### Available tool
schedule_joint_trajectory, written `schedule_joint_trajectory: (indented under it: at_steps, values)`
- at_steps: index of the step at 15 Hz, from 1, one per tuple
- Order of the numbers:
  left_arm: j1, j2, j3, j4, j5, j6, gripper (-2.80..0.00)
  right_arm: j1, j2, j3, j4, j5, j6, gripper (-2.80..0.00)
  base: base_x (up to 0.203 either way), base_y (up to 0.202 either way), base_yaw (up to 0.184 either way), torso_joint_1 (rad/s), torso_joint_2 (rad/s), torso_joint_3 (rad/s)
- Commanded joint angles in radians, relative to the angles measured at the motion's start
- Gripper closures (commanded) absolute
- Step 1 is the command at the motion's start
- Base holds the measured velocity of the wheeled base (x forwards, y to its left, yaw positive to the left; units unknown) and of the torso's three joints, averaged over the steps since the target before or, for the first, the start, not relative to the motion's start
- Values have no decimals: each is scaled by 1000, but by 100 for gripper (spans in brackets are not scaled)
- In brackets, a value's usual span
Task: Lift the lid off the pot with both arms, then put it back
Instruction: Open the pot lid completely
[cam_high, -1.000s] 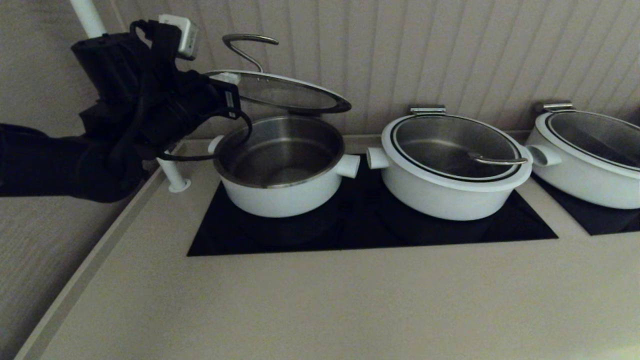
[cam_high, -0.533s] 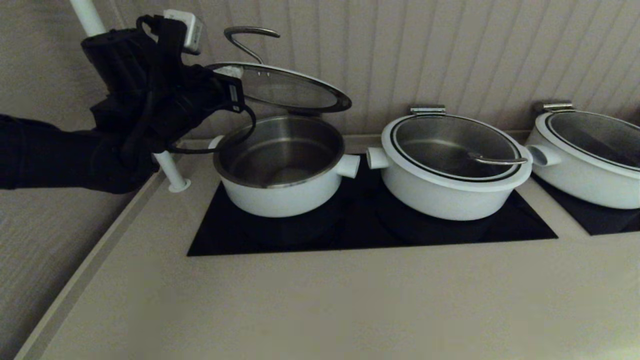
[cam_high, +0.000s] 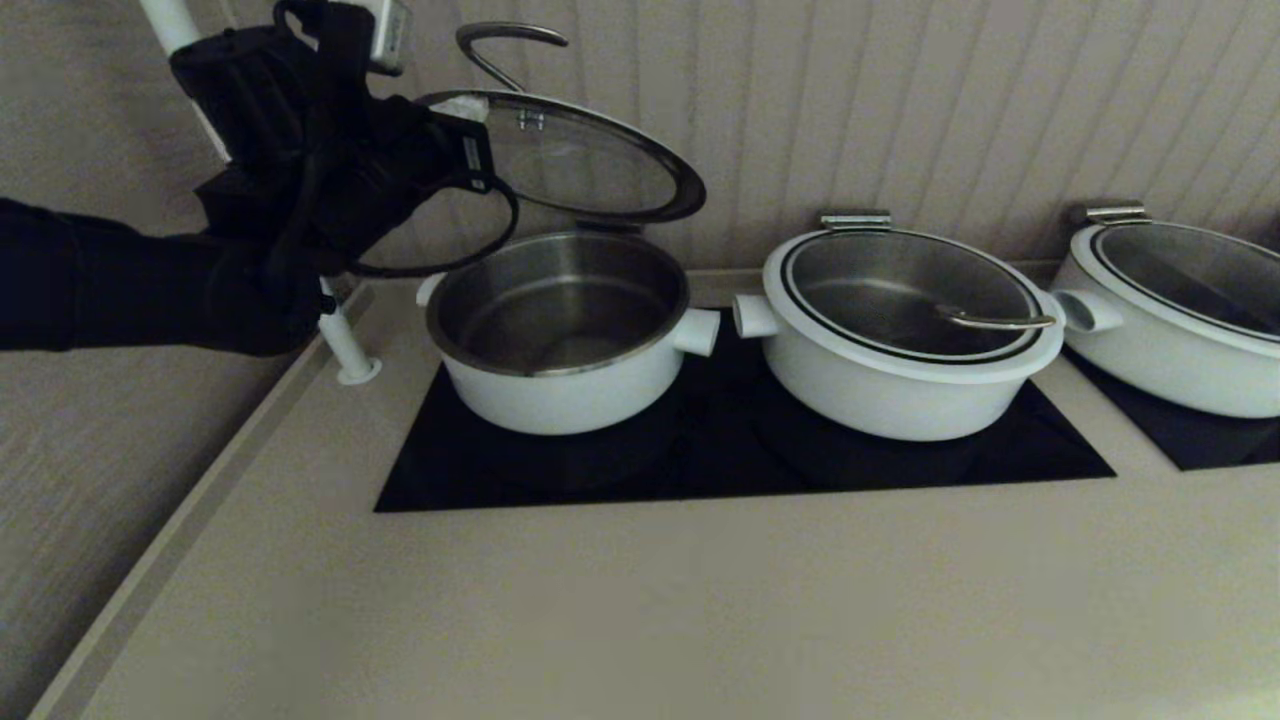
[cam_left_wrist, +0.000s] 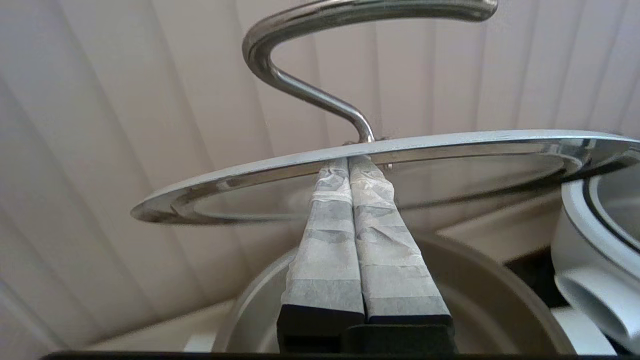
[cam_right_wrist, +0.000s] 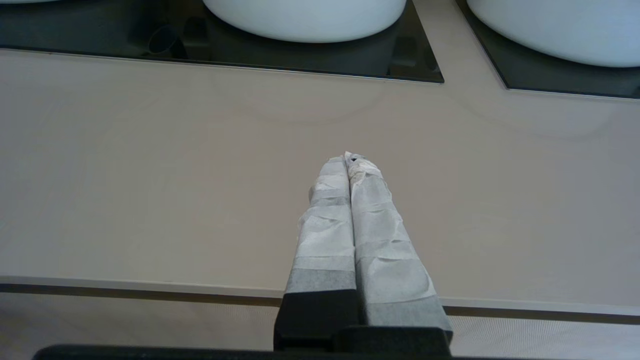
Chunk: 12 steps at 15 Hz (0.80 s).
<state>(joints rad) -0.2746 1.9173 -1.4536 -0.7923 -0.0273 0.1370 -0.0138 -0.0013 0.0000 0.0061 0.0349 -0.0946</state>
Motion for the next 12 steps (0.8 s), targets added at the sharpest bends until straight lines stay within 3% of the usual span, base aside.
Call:
schedule_joint_trajectory:
  at_steps: [1,5,12]
  values:
    - [0,35,-52,-4,0,1,0,0,1,0,0,0,-1,0,0,0,0,0,0,0]
    - [0,85,-113,-4,1,31,0,0,1,0,0,0,-1,0,0,0,0,0,0,0]
    - [0,168,-271,-5,1,32,0,0,1,0,0,0,-1,0,0,0,0,0,0,0]
